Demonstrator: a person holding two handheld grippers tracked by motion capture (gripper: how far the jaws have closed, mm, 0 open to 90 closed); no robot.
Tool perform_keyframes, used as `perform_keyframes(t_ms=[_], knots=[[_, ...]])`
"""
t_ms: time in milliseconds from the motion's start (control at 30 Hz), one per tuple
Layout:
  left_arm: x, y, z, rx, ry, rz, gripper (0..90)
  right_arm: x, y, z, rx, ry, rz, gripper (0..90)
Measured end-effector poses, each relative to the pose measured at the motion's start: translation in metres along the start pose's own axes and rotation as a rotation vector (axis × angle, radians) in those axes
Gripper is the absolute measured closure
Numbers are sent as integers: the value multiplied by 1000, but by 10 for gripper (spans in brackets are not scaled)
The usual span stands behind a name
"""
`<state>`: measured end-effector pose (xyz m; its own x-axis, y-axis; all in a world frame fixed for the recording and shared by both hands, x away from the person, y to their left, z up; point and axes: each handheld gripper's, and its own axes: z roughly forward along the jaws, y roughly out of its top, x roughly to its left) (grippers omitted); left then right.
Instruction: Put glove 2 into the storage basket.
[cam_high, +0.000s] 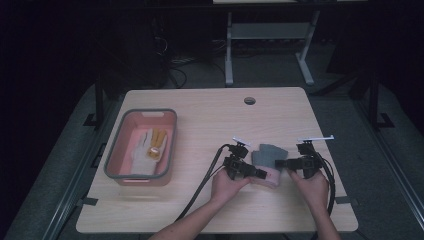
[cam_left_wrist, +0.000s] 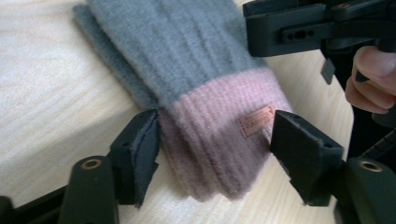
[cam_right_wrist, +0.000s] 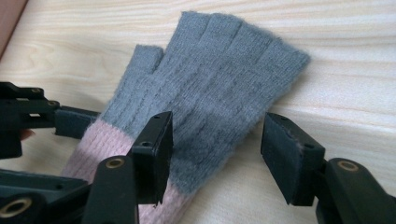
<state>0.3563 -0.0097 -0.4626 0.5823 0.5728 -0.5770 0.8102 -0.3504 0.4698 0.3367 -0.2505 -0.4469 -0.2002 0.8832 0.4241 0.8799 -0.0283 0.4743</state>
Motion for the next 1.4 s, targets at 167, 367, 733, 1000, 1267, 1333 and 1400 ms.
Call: perform_keyframes(t_ms=[167, 367, 733, 1000, 1267, 1333, 1400], knots=[[1, -1, 0, -3, 8, -3, 359, -3, -3, 7, -1, 11, 12, 445], [1, 0, -1, 17, -6, -12, 359, -3, -8, 10, -17, 21, 19, 492], [4, 0, -1, 22, -3, -11, 462, -6, -17, 12, -58, 53, -10, 617], [9, 1, 0, 17, -40, -29, 557, -4, -19, 15, -70, 63, 2, 683], [14, -5, -1, -32, -78, -33, 641, -9, -23, 15, -97, 119, 33, 771], [14, -5, -1, -37, -80, -32, 648, -8, -22, 15, -102, 114, 26, 777], [14, -5, -2, -40, -84, -31, 655, -7, -23, 14, -104, 113, 30, 779]])
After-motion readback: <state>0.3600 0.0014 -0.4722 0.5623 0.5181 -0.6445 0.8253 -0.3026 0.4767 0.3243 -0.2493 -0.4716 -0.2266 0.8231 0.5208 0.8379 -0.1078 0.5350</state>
